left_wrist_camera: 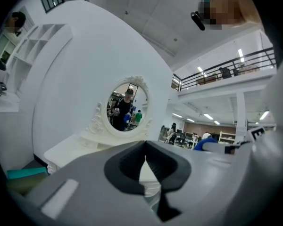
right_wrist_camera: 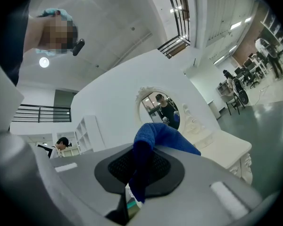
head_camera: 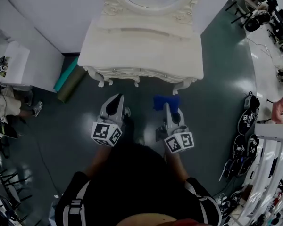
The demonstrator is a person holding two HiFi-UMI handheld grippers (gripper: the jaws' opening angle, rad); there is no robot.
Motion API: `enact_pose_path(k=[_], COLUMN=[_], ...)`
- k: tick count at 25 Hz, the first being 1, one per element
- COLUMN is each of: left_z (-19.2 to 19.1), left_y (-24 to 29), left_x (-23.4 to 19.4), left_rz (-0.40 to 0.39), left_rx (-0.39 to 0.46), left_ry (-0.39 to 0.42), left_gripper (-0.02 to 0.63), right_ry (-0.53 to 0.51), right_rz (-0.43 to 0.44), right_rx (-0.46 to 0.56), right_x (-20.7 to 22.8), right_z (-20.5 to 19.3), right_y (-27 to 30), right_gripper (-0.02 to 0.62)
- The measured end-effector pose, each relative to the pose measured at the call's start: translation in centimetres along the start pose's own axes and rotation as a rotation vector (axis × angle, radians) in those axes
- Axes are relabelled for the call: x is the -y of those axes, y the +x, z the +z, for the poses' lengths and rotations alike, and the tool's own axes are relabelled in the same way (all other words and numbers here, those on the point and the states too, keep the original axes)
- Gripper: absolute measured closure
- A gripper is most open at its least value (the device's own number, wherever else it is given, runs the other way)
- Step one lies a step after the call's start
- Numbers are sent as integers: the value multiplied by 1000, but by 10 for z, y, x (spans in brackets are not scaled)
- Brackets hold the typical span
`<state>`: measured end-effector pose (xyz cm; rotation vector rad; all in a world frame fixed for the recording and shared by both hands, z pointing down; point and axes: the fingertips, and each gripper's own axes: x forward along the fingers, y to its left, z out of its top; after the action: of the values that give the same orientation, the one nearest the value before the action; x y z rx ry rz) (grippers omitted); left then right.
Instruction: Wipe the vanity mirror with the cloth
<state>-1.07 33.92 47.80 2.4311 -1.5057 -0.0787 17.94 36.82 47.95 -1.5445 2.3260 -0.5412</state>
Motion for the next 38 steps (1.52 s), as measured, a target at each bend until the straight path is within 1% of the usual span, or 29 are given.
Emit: enact_pose_path(k=[4,9,12,14,17,19,22,25,28,30,34,38], left_z=[18,30,43,56,69,69,65,68,66,67,77,91], left_y=[40,89,116,126,141,154,178,202,234,257,298,325], left_x=[-26,-68,-91,-99,-108,-117,-128,-130,-137,-143,-140,-134], left_rz=[-44,-84,-114,-125,-121,-116,-106,-85,-65,-55,-30,-37], left_rx=[11,-19,-34,-29,-17,-16,-27,-34,-31,-28,-18,-9], left_ry=[-2,-24,-9,0,-7,-17,-20,-23,-8,2,-15,7], left_gripper=[597,597,597,597,597,597,597,597,597,597,597,597], right_ry=[-24,-5,15,10,-1,-3,6,12,21,40,54,66], right_rz=[-15,-67,-91,-99,-93,-89,-84,-71,-56,-40,12,45], right_rx=[6,20,35,42,49,51,50,46,53,55,34,28], right_x=[7,21,23,21,21,26,40,54,74,88,110,128], right_z=[6,12,16,25,38,40,42,51,49,47,56,66], right_y=[50,113,151,166,188,205,229,249,277,298,336,370], right_gripper=[569,569,569,569,569,569,569,569,569,569,569,569])
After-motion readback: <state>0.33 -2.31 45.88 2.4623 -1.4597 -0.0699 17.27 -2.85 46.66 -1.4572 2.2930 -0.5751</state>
